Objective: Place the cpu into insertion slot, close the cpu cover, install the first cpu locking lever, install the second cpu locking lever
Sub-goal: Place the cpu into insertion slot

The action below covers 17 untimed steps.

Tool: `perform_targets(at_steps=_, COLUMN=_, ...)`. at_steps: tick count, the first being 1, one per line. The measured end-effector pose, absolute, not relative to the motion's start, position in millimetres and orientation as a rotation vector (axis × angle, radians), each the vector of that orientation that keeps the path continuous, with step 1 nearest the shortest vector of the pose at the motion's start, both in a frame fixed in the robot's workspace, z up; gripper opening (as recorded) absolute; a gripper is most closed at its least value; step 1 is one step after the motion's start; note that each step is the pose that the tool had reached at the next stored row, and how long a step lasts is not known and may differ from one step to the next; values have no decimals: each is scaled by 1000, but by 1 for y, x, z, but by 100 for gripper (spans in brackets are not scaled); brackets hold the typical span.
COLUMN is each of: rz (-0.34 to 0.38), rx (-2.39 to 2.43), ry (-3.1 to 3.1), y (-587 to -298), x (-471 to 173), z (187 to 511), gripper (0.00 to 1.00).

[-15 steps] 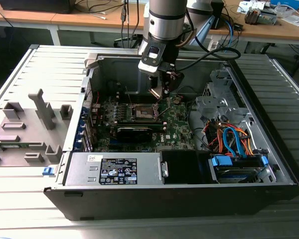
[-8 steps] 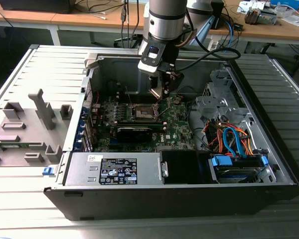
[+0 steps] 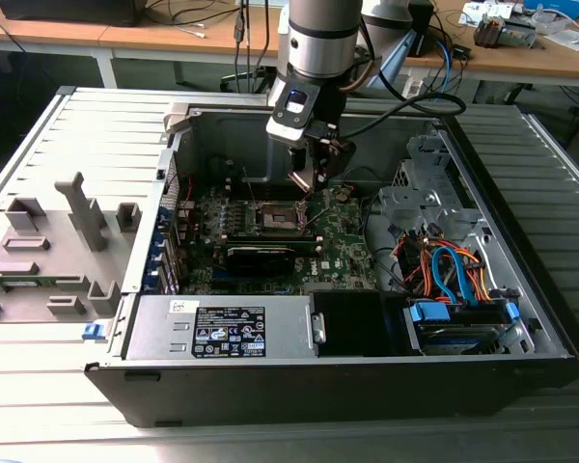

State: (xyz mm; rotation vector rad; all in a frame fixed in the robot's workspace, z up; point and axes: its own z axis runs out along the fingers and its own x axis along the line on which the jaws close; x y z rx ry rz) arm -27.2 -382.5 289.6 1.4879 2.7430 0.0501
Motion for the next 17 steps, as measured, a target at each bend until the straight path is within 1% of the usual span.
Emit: perform_targets(at_steps=17, rz=50, rx=1520, ry=2725, y=-383, x=-27, z=289, gripper=54)
